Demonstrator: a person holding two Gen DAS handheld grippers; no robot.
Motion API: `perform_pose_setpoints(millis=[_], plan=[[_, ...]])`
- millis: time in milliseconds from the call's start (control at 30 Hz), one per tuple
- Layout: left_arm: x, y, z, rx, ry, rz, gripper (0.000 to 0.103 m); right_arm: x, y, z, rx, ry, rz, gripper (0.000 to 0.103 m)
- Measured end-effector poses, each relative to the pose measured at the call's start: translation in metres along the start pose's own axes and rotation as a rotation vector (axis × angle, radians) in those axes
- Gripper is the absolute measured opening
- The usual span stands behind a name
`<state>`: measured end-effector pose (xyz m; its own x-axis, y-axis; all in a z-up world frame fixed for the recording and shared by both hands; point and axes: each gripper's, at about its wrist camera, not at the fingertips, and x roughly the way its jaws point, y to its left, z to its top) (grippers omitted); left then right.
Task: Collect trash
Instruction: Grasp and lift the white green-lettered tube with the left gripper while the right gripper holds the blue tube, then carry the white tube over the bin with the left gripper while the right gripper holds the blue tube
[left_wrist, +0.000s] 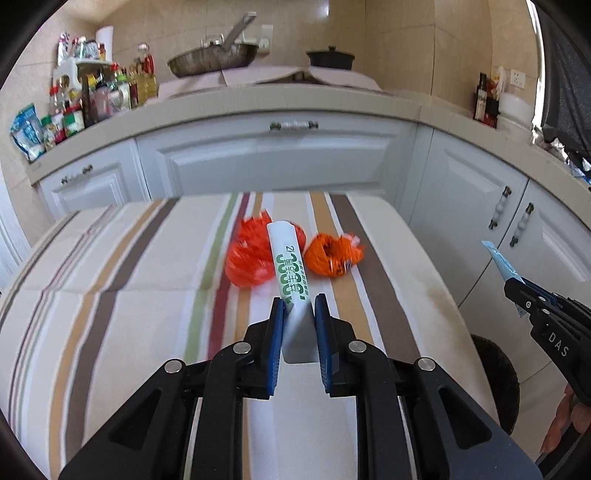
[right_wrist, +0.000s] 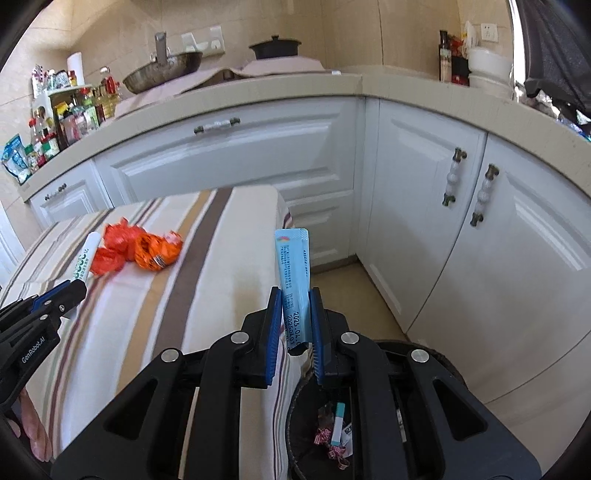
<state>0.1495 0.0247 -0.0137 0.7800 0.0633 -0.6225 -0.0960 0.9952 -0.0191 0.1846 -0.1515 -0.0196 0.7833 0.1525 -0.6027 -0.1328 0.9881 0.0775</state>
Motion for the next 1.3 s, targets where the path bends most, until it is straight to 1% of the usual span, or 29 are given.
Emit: perform_pose_setpoints(millis=[167,267,367,633,833,967,1100,1300], plan=[[-0.030,0.008,0.008,-0.015,-0.078,0.002,0.018,-0.028,0.003,0.004,-0.006,-0.073,0.005,0.015],[-0.050,0.011,0.011,-0.004,-0.132,0.011,0.018,-0.049,0.005,0.007,-0.007,-0.121,0.007,0.015],[-0.066,0.013,0.011,0.000,-0.163,0.006,0.018,-0.074,0.006,0.009,-0.011,-0.171,0.008,0.015],[-0.104,0.014,0.009,-0.006,-0.230,-0.023,0.018,-0.128,0.007,0.001,-0.028,-0.254,-0.015,0.015],[-0.126,0.000,0.002,0.023,-0.261,-0.064,0.018,-0.165,-0.003,-0.010,-0.017,-0.296,-0.049,0.015],[-0.137,-0.017,-0.003,0.051,-0.275,-0.105,0.018,-0.185,-0.017,-0.020,0.002,-0.313,-0.083,0.015],[-0.148,-0.037,-0.008,0.081,-0.296,-0.150,0.018,-0.201,-0.034,-0.027,0.025,-0.326,-0.119,0.015],[-0.153,-0.067,-0.011,0.122,-0.298,-0.221,0.018,-0.216,-0.060,-0.039,0.059,-0.332,-0.170,0.015]])
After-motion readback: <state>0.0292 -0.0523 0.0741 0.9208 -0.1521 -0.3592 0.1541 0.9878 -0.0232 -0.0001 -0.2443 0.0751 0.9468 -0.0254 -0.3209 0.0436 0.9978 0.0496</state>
